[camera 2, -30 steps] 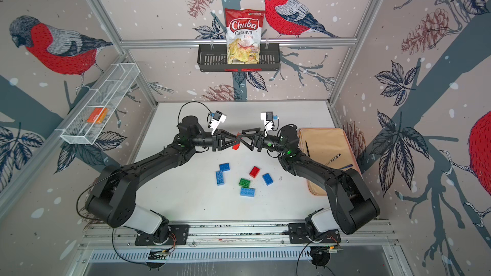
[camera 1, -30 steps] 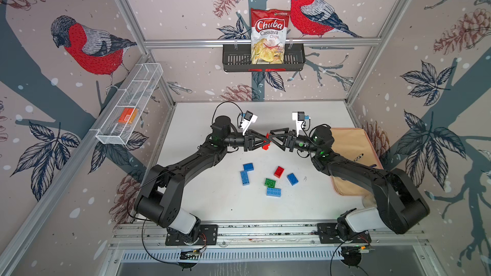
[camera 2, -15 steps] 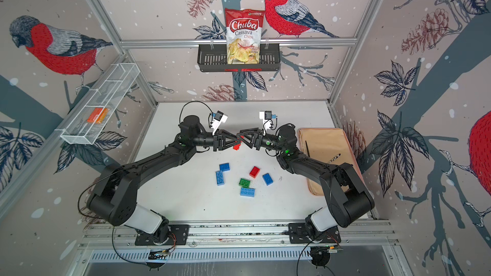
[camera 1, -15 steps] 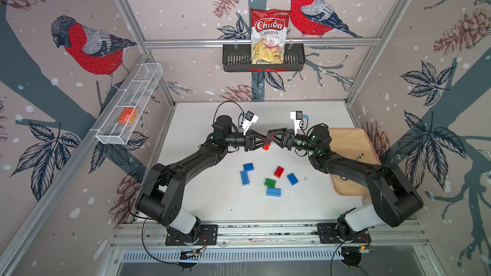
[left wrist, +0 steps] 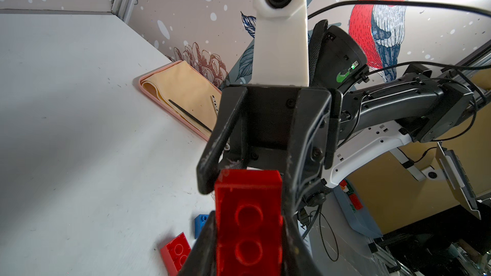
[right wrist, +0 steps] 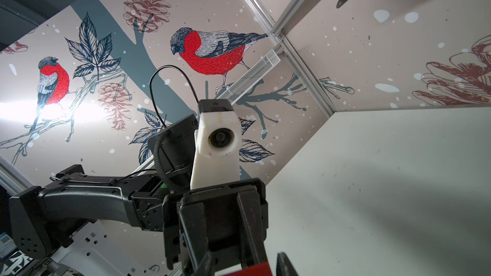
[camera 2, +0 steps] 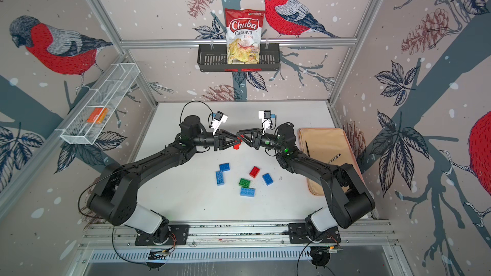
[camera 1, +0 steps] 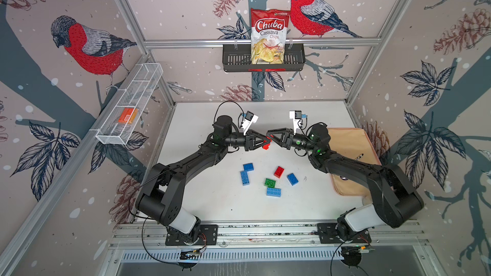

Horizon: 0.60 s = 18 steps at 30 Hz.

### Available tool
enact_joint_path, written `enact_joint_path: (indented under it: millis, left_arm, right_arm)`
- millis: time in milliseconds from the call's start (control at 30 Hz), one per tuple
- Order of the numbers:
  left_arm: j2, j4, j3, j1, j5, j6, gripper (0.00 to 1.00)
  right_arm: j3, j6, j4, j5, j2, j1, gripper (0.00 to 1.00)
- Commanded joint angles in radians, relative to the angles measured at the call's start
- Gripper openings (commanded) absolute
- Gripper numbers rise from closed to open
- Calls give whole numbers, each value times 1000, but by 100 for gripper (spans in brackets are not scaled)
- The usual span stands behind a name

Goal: Assemble a rectangle with lego
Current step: Adjust the lego brick at the center of the board.

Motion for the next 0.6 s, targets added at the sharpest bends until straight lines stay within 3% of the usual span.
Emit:
enact_joint_path:
  millis: [0, 133, 300, 400, 567]
  left_arm:
    - [-15, -34, 14, 1, -11, 59, 30]
    - [-43, -143, 30, 1, -89, 135, 57]
    - [-115, -313, 57, 1, -258, 265, 72]
    - [-158, -370, 64, 0, -435, 307, 73]
    - [-220, -471, 73, -34, -939, 394, 72]
  right_arm:
    - [9, -31, -75, 91, -10, 0, 38]
    - [19, -56, -151, 152, -22, -4, 38]
    - [41, -79, -270, 237, -43, -22, 38]
    - [85, -122, -409, 324, -45, -28, 38]
    - [233, -209, -788, 569, 13, -33, 38]
